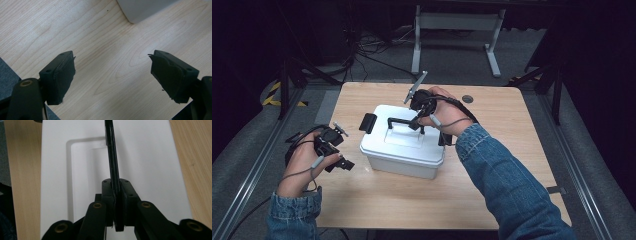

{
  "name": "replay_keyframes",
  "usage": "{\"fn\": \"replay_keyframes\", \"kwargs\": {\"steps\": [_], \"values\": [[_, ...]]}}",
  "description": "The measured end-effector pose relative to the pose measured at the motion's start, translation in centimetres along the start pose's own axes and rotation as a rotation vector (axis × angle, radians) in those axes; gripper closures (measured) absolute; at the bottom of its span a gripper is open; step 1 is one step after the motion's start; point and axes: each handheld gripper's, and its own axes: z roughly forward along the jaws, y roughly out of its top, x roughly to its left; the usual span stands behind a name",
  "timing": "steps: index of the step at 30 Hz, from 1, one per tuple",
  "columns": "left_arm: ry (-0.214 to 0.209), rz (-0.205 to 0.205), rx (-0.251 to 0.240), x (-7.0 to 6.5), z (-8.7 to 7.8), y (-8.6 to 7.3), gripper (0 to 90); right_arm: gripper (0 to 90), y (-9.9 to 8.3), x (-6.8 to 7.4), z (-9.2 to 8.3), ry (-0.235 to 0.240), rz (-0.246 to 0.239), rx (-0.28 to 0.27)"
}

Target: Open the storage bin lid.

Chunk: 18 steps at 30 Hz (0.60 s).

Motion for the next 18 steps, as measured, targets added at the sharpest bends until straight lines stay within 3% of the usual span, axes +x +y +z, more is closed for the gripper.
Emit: {"fn": "replay_keyframes", "kwargs": {"steps": [5, 10, 18], "values": [[-0.002, -0.005, 0.002, -0.1, 0.0, -0.1, 20.2, 84.5, 0.4, 0.1, -0.5, 0.001, -0.023, -0.015], [0.006, 0.002, -0.002, 0.0, -0.1, -0.1, 20.2, 84.7, 0.6, 0.1, -1.2, 0.009, -0.013, -0.049], [-0.001, 0.004, 0.002, -0.1, 0.0, -0.1, 20.2, 84.7, 0.7, 0.2, -3.2, -0.017, -0.016, -0.099]]}}
